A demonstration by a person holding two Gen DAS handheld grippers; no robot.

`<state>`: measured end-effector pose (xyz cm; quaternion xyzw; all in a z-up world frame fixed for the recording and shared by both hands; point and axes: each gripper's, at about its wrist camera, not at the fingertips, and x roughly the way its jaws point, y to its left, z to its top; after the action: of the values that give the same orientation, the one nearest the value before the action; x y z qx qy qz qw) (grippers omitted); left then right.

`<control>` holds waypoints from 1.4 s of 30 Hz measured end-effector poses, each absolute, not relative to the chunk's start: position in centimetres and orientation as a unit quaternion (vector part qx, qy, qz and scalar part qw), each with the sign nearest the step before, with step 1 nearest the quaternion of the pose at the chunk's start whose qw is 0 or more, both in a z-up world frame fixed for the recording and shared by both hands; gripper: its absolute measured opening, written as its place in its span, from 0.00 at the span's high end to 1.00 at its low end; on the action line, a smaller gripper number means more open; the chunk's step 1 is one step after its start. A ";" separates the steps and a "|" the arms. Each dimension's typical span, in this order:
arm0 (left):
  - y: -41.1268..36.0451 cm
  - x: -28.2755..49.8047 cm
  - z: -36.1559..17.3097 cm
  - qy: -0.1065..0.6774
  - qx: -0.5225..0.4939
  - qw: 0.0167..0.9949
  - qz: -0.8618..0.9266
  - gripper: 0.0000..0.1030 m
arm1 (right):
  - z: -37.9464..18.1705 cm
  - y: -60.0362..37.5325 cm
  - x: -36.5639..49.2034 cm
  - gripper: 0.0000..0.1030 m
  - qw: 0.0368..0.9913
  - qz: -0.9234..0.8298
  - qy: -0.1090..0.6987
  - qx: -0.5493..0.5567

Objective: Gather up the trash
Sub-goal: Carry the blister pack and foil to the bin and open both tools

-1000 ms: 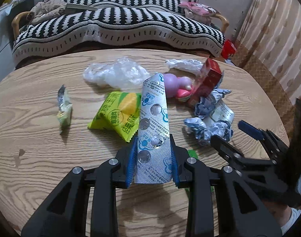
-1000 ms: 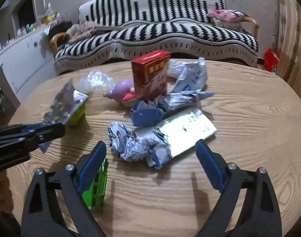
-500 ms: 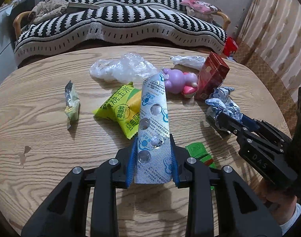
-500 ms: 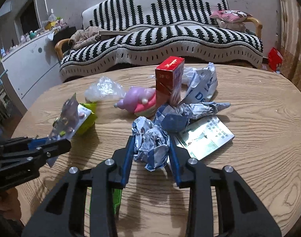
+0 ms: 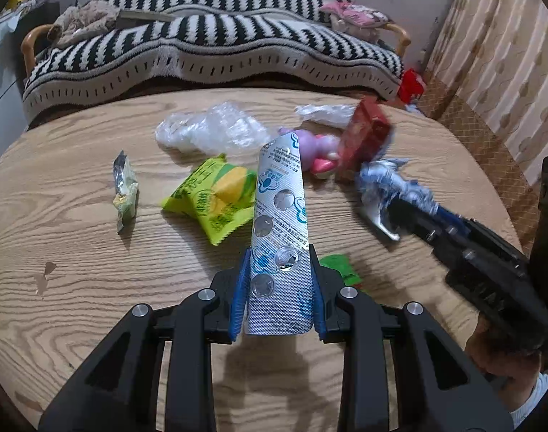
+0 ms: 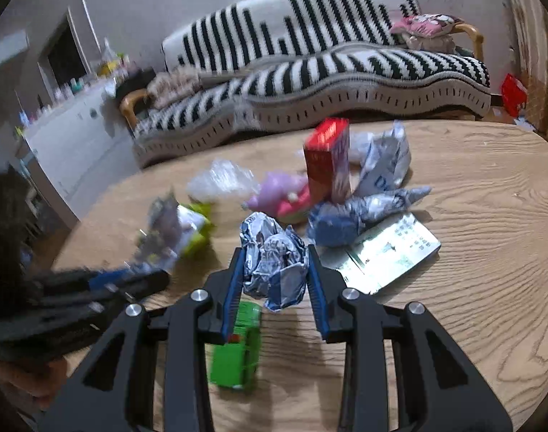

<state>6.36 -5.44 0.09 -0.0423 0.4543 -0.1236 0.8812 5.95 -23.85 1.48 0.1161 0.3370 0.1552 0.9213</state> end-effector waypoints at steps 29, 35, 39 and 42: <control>-43.6 -19.7 -7.8 0.568 0.167 0.684 -0.427 0.72 | -7.8 -58.8 -33.7 0.67 0.857 -0.167 0.360 0.329; -43.9 -19.7 -8.1 0.567 0.175 0.690 -0.414 0.71 | -8.2 -59.3 -32.1 0.62 0.844 -0.161 0.374 0.349; -43.9 -19.9 -7.7 0.550 0.165 0.707 -0.413 0.06 | -8.1 -59.9 -32.2 0.06 0.837 -0.181 0.369 0.362; -43.1 -19.3 -6.8 0.531 0.180 0.723 -0.404 0.06 | -7.5 -60.5 -32.5 0.06 0.836 -0.207 0.357 0.361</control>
<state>-19.28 -43.14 -6.79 0.1798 0.5306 -0.4038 0.7232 -32.51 -60.49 -7.46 0.3614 0.3570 -0.2073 0.8361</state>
